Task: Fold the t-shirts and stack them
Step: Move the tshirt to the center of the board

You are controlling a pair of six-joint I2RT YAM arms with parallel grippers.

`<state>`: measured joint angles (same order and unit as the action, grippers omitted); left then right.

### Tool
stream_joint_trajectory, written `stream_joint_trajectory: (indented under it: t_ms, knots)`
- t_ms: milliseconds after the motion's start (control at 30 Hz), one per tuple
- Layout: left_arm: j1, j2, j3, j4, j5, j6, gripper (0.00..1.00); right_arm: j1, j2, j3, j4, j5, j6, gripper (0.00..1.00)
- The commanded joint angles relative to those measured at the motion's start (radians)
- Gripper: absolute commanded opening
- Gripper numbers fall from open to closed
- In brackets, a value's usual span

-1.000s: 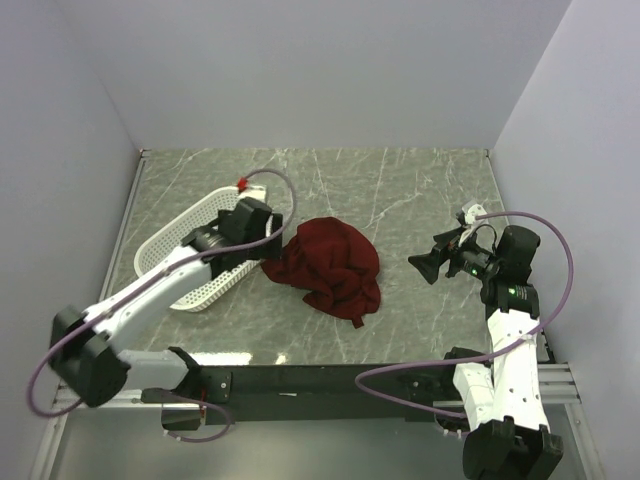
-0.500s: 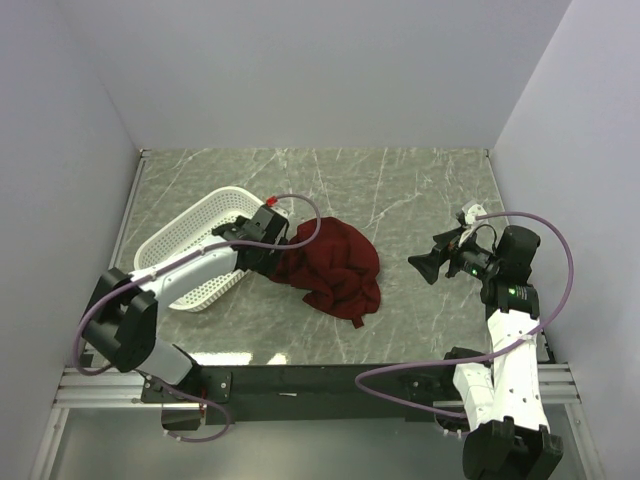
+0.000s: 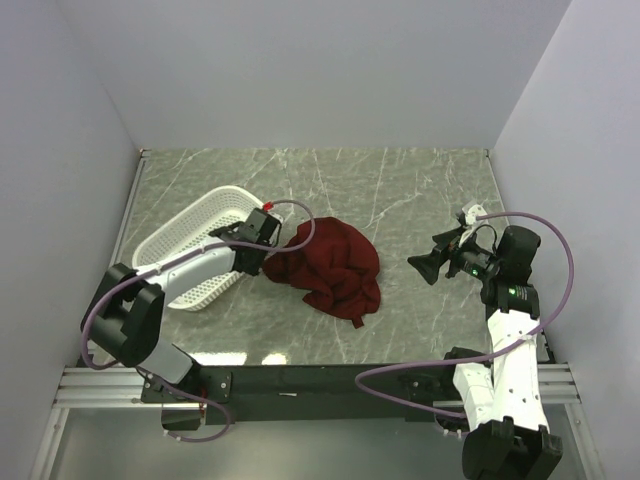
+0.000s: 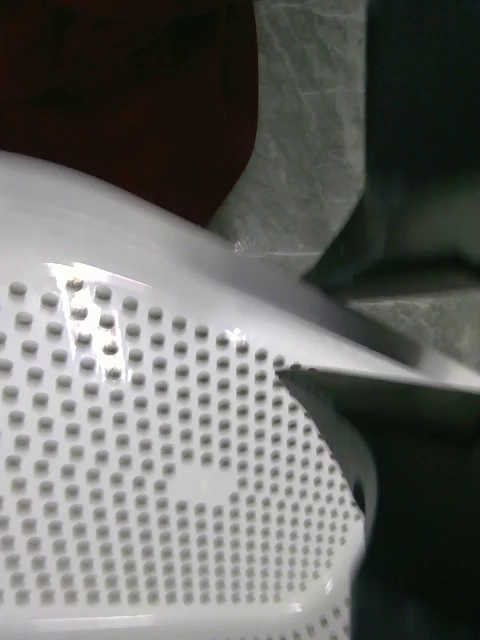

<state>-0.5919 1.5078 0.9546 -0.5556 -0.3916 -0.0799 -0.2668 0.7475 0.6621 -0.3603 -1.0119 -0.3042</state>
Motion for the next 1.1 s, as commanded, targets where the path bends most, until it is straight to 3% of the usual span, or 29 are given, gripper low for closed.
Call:
stream_joint_trajectory:
  t_ms: [0,133,233,333,467,600,733,933,1067]
  knots:
    - [0.079,0.005,-0.022,0.056,0.045,0.022,0.31,-0.008,-0.017,0.044,0.011,-0.02,0.005,1.0]
    - [0.13,0.043,0.008,0.051,-0.022,0.002,0.01,-0.008,-0.025,0.044,0.011,-0.022,0.007,1.0]
    - [0.188,0.052,0.094,0.072,-0.094,-0.009,0.01,-0.009,-0.028,0.044,0.009,-0.027,0.007,1.0]
    - [0.297,0.1,0.249,0.092,-0.076,-0.008,0.01,-0.008,-0.031,0.045,0.004,-0.027,0.002,1.0]
    - [0.403,0.263,0.442,0.132,-0.072,0.031,0.01,-0.009,-0.027,0.045,0.004,-0.039,0.002,1.0]
    - [0.44,0.432,0.636,0.141,-0.107,0.121,0.0,-0.009,-0.016,0.048,-0.006,-0.045,-0.003,1.0]
    - [0.471,0.56,0.707,0.172,-0.092,0.209,0.0,-0.009,-0.007,0.048,-0.005,-0.039,-0.003,1.0]
    - [0.491,0.634,0.774,0.236,-0.078,0.314,0.01,-0.011,0.013,0.045,-0.003,-0.043,0.0,1.0]
    - [0.521,0.681,0.851,0.234,-0.05,0.299,0.01,-0.009,0.03,0.047,-0.006,-0.042,-0.004,1.0]
